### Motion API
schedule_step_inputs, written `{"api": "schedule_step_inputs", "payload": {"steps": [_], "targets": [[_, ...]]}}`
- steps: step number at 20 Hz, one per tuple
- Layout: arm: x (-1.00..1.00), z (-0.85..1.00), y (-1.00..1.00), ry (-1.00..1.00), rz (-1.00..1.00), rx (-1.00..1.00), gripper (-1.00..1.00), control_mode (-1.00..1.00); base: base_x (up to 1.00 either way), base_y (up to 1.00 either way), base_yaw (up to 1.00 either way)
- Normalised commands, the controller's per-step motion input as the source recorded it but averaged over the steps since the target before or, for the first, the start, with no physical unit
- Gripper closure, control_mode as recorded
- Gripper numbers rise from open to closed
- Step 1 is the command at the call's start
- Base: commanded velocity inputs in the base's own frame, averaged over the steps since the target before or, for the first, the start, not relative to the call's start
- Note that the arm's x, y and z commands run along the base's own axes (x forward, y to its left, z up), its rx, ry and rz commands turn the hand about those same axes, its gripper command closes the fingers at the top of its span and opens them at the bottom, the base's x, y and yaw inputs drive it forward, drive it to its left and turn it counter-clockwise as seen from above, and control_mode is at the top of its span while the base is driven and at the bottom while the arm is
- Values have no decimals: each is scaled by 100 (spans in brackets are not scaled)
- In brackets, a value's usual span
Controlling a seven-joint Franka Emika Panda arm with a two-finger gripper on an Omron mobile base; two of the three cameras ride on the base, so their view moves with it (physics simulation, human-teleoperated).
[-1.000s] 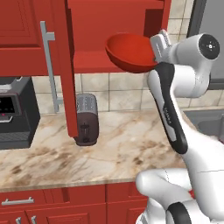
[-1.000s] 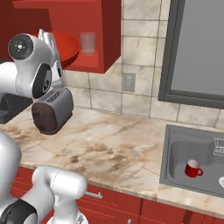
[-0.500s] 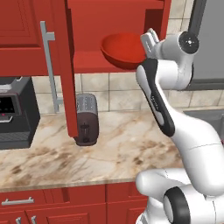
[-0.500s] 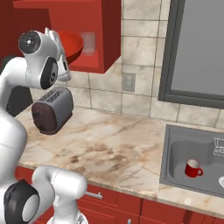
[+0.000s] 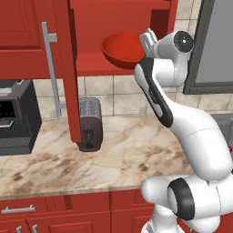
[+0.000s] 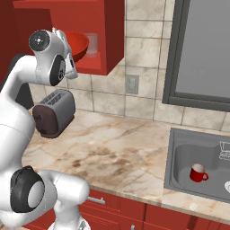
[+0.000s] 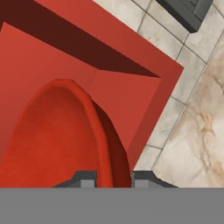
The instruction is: Pick the mug and place it in the sink. Pick the bowl and place it in the open cabinet and then close the cabinet.
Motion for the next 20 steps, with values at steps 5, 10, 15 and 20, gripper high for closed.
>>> {"api": "schedule_step_inputs", "payload": {"steps": [5, 10, 15, 20], "targets": [[31, 0, 4, 0, 0, 0, 100, -100, 0, 0, 0], [33, 0, 21, 0, 0, 0, 100, -100, 0, 0, 0], [32, 0, 21, 0, 0, 0, 100, -100, 0, 0, 0], [30, 0, 12, 0, 0, 0, 100, -100, 0, 0, 0]]}}
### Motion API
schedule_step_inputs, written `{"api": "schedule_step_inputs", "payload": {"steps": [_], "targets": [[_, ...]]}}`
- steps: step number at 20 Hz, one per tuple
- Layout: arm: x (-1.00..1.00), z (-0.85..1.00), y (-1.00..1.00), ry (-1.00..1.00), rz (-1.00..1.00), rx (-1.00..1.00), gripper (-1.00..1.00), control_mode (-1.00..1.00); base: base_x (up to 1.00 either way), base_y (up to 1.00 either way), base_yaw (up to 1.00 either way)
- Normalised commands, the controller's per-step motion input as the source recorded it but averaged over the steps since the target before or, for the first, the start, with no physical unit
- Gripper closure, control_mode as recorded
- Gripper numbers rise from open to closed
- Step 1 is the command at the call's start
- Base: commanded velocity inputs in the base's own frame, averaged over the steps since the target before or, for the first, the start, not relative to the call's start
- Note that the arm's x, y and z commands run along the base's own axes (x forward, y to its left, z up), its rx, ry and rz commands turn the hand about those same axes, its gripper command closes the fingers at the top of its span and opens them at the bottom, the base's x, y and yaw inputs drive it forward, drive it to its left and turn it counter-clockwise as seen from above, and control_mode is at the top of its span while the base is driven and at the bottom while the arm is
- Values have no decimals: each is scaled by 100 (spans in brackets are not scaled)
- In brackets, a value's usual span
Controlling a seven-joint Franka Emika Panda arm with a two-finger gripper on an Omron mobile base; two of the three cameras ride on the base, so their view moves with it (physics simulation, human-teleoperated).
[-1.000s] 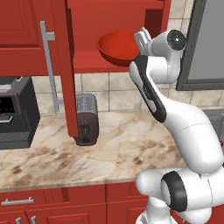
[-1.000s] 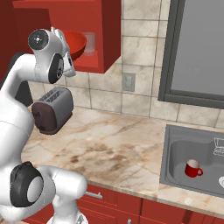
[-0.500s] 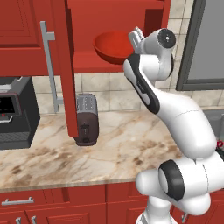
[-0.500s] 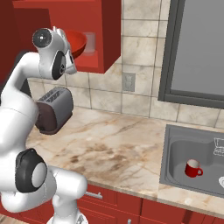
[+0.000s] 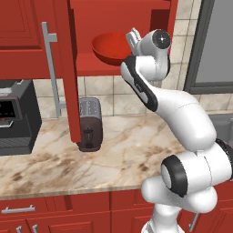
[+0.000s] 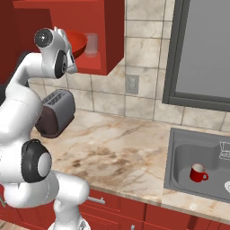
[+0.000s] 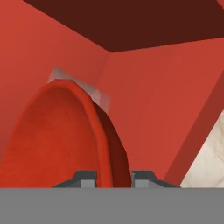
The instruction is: Pick the mug and place it in the sink. Pick the bowl and place it in the open cabinet and then close the cabinet.
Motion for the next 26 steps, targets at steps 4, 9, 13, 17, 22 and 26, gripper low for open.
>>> {"api": "schedule_step_inputs", "payload": {"steps": [4, 9, 13, 17, 22, 26], "targets": [[22, -6, 2, 0, 0, 0, 100, -100, 0, 0, 0], [22, -9, 4, 0, 0, 0, 100, -100, 0, 0, 0], [24, -11, 7, 0, 0, 0, 100, -100, 0, 0, 0], [27, -19, 7, 0, 0, 0, 100, -100, 0, 0, 0], [23, -7, 1, 0, 0, 0, 100, -100, 0, 0, 0], [21, -7, 2, 0, 0, 0, 100, -100, 0, 0, 0]]}}
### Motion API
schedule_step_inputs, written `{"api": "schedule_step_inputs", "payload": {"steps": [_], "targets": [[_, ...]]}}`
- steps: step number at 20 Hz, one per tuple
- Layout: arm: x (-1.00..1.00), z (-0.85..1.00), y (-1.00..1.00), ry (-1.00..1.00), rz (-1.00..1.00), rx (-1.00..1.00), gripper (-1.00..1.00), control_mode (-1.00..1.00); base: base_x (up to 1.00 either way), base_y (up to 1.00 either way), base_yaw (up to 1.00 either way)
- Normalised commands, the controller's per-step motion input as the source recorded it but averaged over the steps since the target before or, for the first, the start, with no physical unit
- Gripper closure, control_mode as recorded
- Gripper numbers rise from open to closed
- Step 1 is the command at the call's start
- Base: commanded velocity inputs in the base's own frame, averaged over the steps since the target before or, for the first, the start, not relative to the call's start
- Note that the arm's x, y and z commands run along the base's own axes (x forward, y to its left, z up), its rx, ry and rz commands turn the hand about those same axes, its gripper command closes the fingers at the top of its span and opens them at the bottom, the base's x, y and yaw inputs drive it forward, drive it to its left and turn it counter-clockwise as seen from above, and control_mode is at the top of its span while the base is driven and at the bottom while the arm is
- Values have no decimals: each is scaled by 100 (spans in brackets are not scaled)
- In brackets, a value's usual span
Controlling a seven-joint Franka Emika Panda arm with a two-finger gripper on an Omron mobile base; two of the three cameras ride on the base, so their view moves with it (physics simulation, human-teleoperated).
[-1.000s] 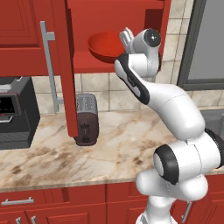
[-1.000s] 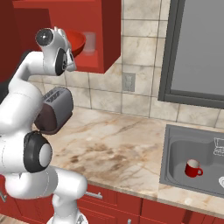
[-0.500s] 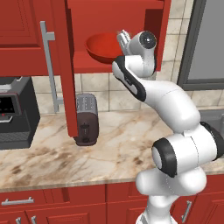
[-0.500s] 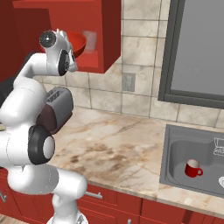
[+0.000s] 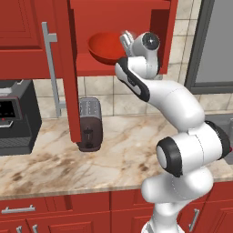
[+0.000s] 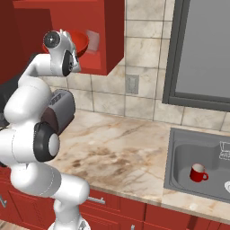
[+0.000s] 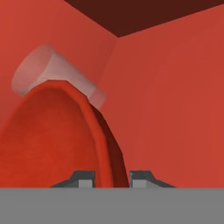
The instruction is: Pick the mug and place it in the sink. Pick the bowl and place it in the open cabinet and then close the cabinet.
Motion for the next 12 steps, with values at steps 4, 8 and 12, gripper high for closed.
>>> {"api": "schedule_step_inputs", "payload": {"steps": [4, 8, 12], "targets": [[7, -4, 7, 0, 0, 0, 100, -100, 0, 0, 0], [2, -4, 18, 0, 0, 0, -100, -100, 0, 0, 0], [0, 0, 4, 0, 0, 0, -100, -100, 0, 0, 0]]}}
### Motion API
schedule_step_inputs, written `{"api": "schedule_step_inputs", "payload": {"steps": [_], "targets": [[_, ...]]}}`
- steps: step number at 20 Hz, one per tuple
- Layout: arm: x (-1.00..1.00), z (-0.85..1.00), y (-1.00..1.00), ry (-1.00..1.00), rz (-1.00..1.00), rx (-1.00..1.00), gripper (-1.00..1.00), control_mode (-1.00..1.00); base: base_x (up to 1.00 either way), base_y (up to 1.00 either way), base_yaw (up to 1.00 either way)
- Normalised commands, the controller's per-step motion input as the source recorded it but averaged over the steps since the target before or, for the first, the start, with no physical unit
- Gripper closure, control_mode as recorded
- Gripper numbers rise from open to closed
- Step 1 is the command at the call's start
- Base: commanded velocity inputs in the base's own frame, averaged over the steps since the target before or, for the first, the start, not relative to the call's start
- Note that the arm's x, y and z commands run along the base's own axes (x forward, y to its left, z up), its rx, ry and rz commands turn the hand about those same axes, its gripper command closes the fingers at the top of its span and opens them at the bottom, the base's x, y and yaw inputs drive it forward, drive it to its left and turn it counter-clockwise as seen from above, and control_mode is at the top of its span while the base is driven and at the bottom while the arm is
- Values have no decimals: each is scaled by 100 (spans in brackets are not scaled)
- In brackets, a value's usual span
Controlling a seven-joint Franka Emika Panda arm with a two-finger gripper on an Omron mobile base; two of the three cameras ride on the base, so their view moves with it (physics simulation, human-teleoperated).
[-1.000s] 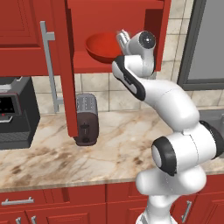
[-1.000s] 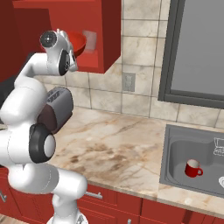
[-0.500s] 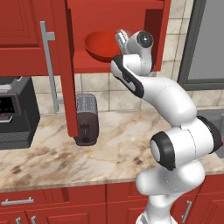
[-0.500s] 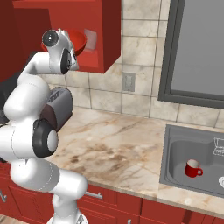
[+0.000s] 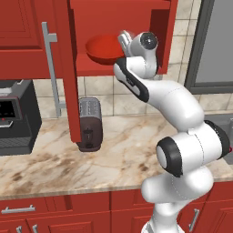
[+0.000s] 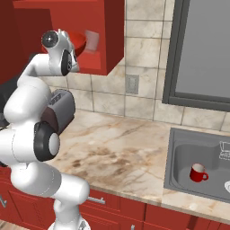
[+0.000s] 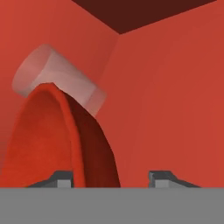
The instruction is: Pick the mug and place it in the sink. Pick the bowl and place it in the open cabinet and then close the cabinet.
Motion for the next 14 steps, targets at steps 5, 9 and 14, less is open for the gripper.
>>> {"api": "schedule_step_inputs", "payload": {"steps": [5, 9, 14], "targets": [[0, 0, 9, 0, 0, 0, -100, -100, 0, 0, 0], [0, 3, 14, 0, 0, 0, -100, -100, 0, 0, 0], [0, 11, 30, 0, 0, 0, -100, -100, 0, 0, 0]]}}
